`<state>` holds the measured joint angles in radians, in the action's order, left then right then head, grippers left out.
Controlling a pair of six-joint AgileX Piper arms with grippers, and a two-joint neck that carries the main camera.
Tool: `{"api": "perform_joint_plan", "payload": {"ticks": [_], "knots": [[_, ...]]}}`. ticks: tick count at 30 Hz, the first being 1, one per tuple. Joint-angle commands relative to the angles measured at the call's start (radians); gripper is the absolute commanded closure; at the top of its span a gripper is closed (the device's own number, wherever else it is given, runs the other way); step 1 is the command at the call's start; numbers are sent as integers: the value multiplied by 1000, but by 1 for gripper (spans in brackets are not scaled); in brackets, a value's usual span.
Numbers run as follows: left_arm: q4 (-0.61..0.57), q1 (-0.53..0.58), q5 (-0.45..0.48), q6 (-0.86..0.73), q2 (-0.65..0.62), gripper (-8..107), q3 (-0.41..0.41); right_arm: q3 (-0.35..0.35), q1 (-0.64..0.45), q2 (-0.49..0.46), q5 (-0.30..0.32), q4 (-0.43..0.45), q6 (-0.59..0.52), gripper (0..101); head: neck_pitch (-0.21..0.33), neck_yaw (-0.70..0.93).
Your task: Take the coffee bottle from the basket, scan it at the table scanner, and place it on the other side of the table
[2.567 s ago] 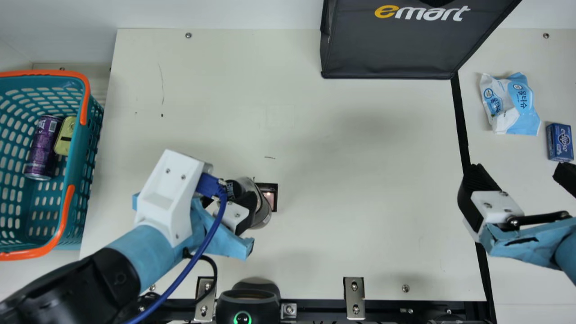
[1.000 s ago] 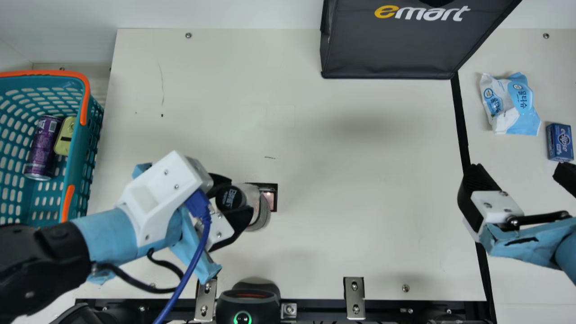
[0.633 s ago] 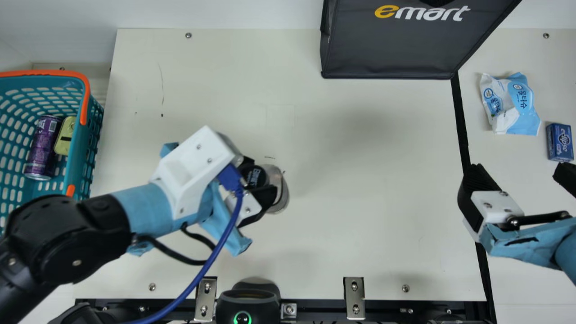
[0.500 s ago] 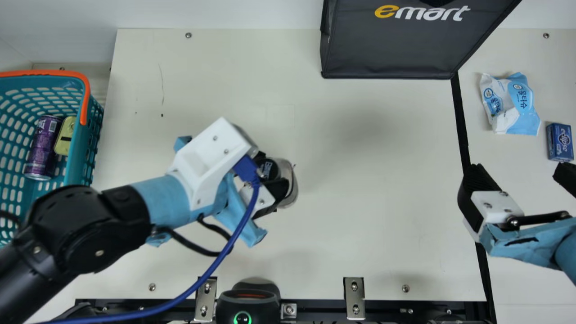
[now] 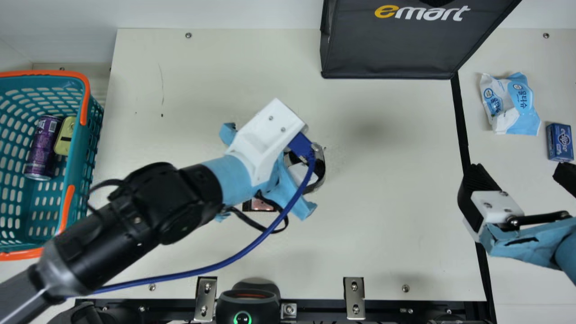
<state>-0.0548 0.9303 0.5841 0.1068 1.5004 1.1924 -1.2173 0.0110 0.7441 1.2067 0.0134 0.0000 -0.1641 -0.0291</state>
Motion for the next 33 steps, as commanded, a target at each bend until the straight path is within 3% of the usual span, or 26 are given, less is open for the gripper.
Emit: {"api": "perform_joint_plan", "payload": {"ticks": [1, 9, 23, 33], "knots": [[43, 8, -9, 66, 25, 107, 5, 0, 0, 0, 0, 0, 0, 6, 26, 2], [152, 44, -29, 219, 90, 107, 22, 0, 0, 0, 0, 0, 0, 6, 26, 2], [227, 68, -25, 343, 133, 60, 33, 0, 0, 0, 0, 0, 0, 6, 26, 2], [164, 40, -9, 366, 118, 27, 47, 0, 0, 0, 0, 0, 0, 6, 26, 2]]}}
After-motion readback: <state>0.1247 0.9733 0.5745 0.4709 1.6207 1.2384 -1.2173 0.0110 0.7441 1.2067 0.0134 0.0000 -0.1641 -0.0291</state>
